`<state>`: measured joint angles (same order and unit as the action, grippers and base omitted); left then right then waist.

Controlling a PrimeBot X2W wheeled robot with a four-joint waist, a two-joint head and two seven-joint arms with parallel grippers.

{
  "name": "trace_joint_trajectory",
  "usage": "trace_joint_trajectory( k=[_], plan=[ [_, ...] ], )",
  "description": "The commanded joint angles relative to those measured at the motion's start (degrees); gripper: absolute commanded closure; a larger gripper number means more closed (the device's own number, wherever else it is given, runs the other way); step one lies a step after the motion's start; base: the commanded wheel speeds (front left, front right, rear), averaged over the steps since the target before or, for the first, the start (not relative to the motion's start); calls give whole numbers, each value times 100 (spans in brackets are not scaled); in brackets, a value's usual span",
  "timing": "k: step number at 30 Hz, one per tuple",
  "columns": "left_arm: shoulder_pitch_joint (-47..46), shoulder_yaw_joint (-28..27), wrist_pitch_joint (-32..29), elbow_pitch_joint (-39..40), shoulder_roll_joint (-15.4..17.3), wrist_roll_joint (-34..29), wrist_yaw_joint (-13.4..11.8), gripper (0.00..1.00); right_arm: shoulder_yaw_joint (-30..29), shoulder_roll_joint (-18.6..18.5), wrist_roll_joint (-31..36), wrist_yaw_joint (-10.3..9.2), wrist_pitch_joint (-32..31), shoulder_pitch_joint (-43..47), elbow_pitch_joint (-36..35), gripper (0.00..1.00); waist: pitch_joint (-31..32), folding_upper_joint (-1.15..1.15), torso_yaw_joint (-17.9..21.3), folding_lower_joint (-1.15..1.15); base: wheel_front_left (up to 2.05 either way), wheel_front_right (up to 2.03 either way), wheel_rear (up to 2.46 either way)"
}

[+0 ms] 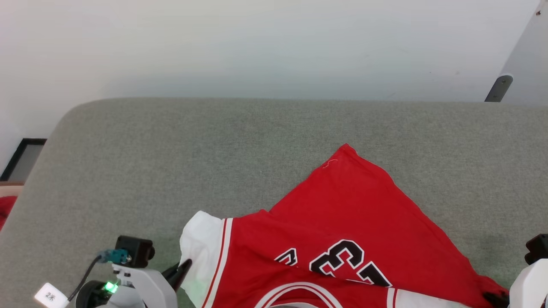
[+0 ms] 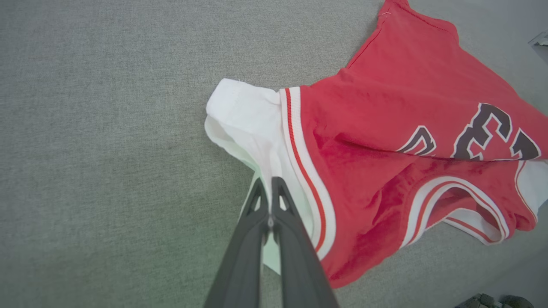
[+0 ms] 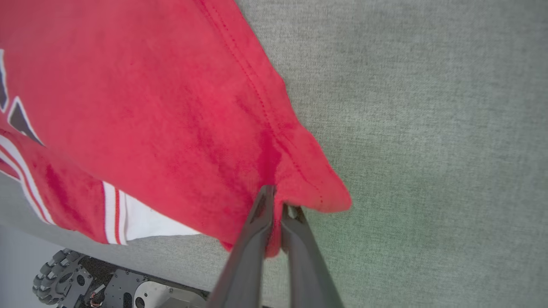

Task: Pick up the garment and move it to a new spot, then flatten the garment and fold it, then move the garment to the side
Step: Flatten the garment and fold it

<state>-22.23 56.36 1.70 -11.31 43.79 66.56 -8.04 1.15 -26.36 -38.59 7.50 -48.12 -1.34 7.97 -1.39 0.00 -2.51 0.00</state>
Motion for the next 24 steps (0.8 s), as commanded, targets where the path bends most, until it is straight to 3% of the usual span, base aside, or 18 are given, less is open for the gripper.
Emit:
trace_joint_trajectory(
  k=[1, 7, 15, 20, 24],
  plan=[
    [77, 6, -1, 11, -2, 18, -28, 100, 22, 10, 37, -2, 20, 21, 32, 0, 23, 0, -10, 0, 0, 0, 0],
    [126, 24, -11, 42, -5, 24, -64, 100, -18, -44, 79, -2, -150, -11, -131, 0, 82, 0, -27, 0, 0, 0, 0],
    [62, 41, -27, 131, -34, -27, -93, 100, -372, -13, 216, -2, -211, -208, -875, 0, 8, 0, -147, 0, 0, 0, 0],
    [-98, 56, -42, 183, -133, -87, -47, 100, -387, 72, 337, -2, 85, -710, -1232, 0, -134, 0, -321, 0, 0, 0, 0],
    [-286, 103, -99, 157, -251, -169, 35, 100, -129, 104, 548, -2, 387, -1345, -1042, 0, -294, 0, -515, 0, 0, 0, 0]
  ],
)
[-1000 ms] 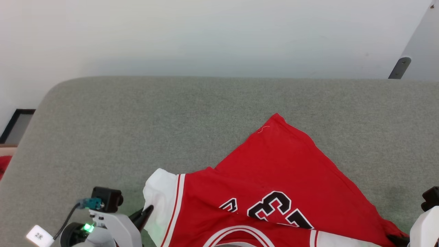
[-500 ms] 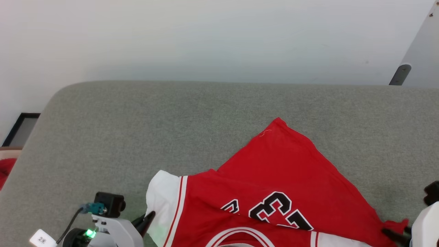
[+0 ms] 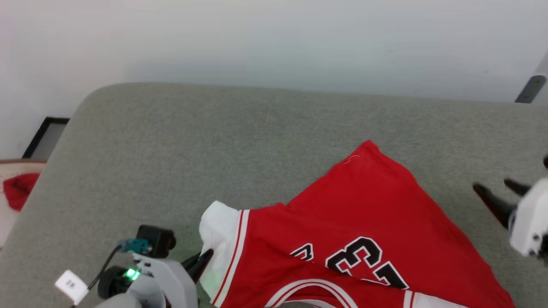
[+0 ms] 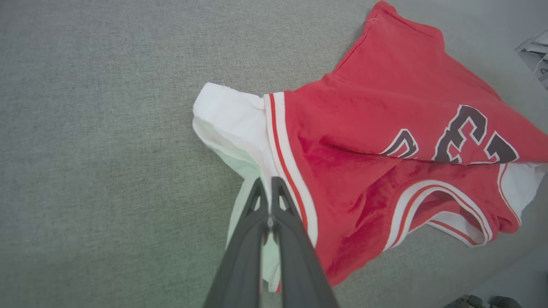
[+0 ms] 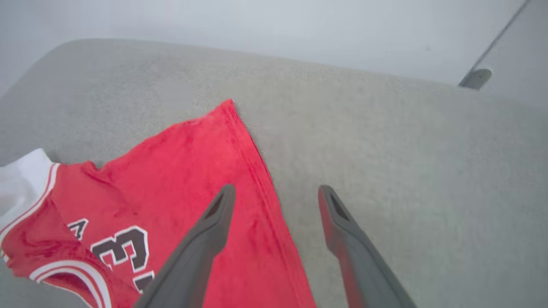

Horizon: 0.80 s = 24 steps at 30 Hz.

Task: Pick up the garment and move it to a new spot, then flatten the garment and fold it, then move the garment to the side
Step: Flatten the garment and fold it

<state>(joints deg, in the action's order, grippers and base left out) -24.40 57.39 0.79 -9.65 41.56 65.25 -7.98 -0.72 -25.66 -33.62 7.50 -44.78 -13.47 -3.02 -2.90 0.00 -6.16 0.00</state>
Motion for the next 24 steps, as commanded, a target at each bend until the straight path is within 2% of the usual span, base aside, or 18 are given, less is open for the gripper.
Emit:
trace_joint_trajectory(
  k=[1, 6, 15, 24],
  plan=[
    [-124, 22, -19, -25, -72, -66, 57, 100, 109, 56, 82, -2, 106, -327, 172, 0, -194, 0, -211, 0, 0, 0, 0],
    [-450, 106, -87, -189, -356, -205, 245, 100, 553, 121, 163, -2, 264, -1365, 1110, 0, -461, 0, -553, 0, 0, 0, 0],
    [-1034, 265, -88, -754, -960, -413, 711, 100, 1709, -95, 85, -2, 206, -3022, 3010, 0, -929, 0, -1160, 0, 0, 0, 0],
    [-1446, 387, 14, -1354, -1482, -542, 1118, 100, 2588, -275, -116, -2, -131, -3882, 4312, 0, -1286, 0, -1604, 0, 0, 0, 0]
  ],
)
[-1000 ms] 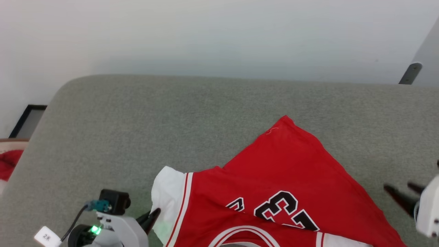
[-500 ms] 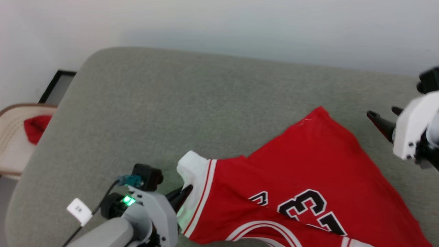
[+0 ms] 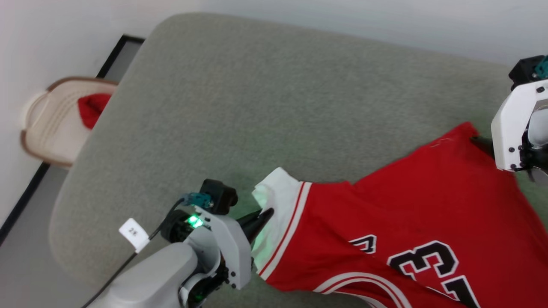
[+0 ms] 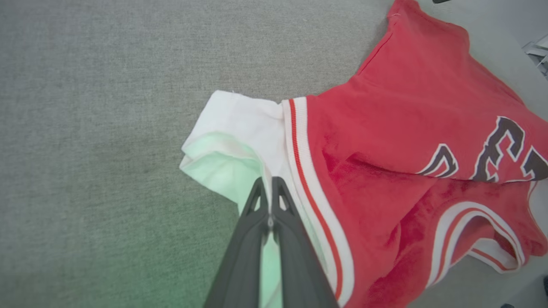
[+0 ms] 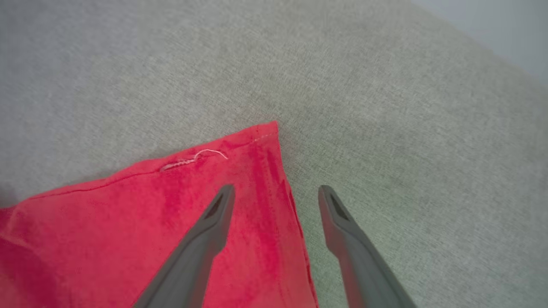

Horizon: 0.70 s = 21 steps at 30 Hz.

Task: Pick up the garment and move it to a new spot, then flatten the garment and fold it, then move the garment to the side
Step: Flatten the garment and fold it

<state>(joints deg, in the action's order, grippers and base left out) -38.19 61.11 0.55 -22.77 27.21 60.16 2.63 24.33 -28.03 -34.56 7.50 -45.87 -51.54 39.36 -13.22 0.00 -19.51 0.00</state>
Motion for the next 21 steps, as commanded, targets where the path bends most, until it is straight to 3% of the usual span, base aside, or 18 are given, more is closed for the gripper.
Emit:
trace_joint_trajectory(
  k=[1, 13, 14, 16, 21],
  plan=[
    [-94, 22, 44, -102, -97, -24, 93, 100, 179, -66, -26, -2, -15, -131, 158, 0, -282, 0, -305, 0, 0, 0, 0],
    [-248, 87, 210, -628, -331, 29, 345, 100, 1006, -169, -218, -3, -236, -282, 1163, 0, -413, 0, -492, 0, 0, 0, 0],
    [-250, 88, 214, -657, -334, 35, 347, 100, 1059, -167, -241, -3, -298, -268, 1228, 7, -411, 0, -491, 0, 0, 0, 0],
    [-257, 93, 230, -702, -339, 52, 369, 100, 1130, -216, -280, -4, -491, -282, 1396, 100, -410, 0, -483, 0, 0, 0, 0],
    [-278, 109, 247, -798, -336, 73, 396, 100, 1143, -255, -279, -5, -476, -449, 1585, 100, -381, 0, -435, 0, 0, 0, 0]
  ],
)
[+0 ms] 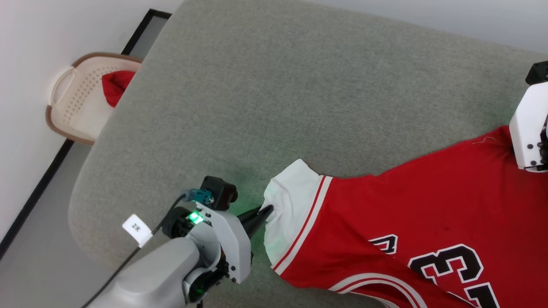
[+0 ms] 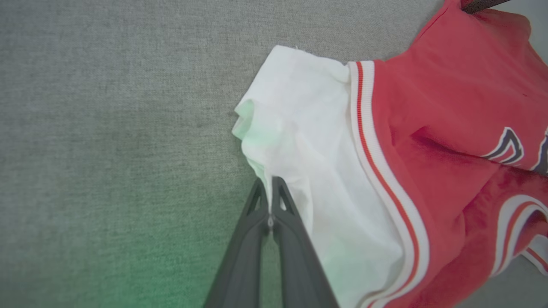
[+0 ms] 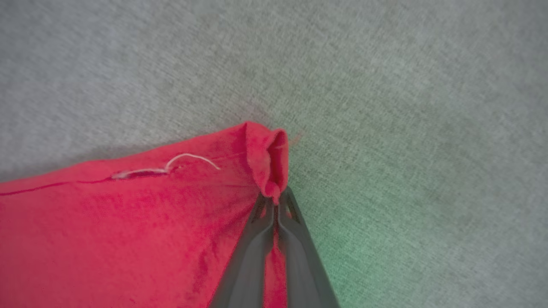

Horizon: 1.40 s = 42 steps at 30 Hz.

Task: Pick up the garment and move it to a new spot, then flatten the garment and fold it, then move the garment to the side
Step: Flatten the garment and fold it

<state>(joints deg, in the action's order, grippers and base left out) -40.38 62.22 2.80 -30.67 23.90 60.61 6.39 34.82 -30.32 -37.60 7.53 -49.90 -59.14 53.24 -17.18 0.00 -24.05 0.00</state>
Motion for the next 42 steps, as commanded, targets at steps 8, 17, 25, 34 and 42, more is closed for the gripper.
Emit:
trace_joint_trajectory(
  k=[8, 17, 25, 34, 42],
  plan=[
    [-264, -3, -376, 27, 196, 270, 79, 100, 73, 213, -144, -7, 173, -98, 288, 100, 304, 0, 311, 0, 0, 0, 0],
    [-1386, -188, -1588, 476, 880, 510, 89, 100, 186, 310, -451, -7, 589, -549, -171, 100, 818, 0, 784, 0, 0, 0, 0],
    [-2666, -321, -2273, 292, 1123, 242, 10, 100, 255, 301, -438, -7, 1384, -827, -584, 100, 1346, 0, 1181, 0, 0, 0, 0],
    [-3874, -349, -2066, -333, 1014, -287, 73, 100, -14, 531, -158, -7, 2528, -1149, -561, 100, 1811, 0, 1555, 0, 0, 0, 0],
    [-4722, -296, -1824, -940, 806, -516, 101, 100, -115, 659, -132, -7, 2850, -1436, -808, 100, 2012, 0, 1799, 0, 0, 0, 0]
  ],
)
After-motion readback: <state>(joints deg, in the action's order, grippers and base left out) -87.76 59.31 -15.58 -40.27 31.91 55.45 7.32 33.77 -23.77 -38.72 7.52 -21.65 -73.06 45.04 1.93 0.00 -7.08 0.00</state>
